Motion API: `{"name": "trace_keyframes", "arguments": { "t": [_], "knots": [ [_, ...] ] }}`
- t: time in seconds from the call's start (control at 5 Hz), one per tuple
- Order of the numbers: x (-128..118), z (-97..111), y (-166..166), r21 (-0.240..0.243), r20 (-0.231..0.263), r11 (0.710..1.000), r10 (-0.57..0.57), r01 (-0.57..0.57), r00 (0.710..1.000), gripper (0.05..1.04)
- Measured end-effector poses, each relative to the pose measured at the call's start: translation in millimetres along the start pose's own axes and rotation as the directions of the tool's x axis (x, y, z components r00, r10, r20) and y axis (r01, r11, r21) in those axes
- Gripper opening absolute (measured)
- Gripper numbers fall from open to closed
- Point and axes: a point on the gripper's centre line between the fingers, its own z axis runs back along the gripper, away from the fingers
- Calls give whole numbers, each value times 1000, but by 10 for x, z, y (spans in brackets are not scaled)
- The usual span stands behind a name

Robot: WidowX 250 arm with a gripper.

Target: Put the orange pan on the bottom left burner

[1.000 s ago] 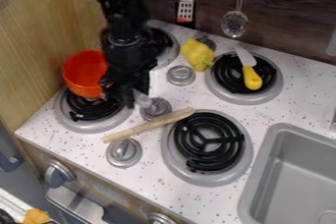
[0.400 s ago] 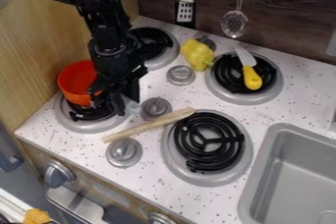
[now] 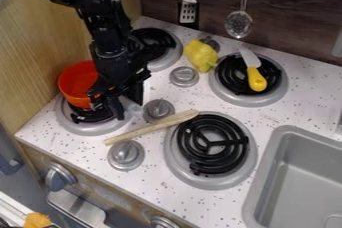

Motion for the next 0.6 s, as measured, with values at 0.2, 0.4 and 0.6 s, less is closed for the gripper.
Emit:
{"name": "trace_keyframes", "arguments": {
  "t": [0.2, 0.4, 0.6],
  "knots": [
    [-71, 20, 76, 58, -29, 998, -9, 10, 1000, 980],
    [-135, 238, 18, 81, -9, 996, -45, 45, 999, 1001],
    [-154, 454, -45, 89, -2, 991, -103, 103, 995, 1001]
  ]
}}
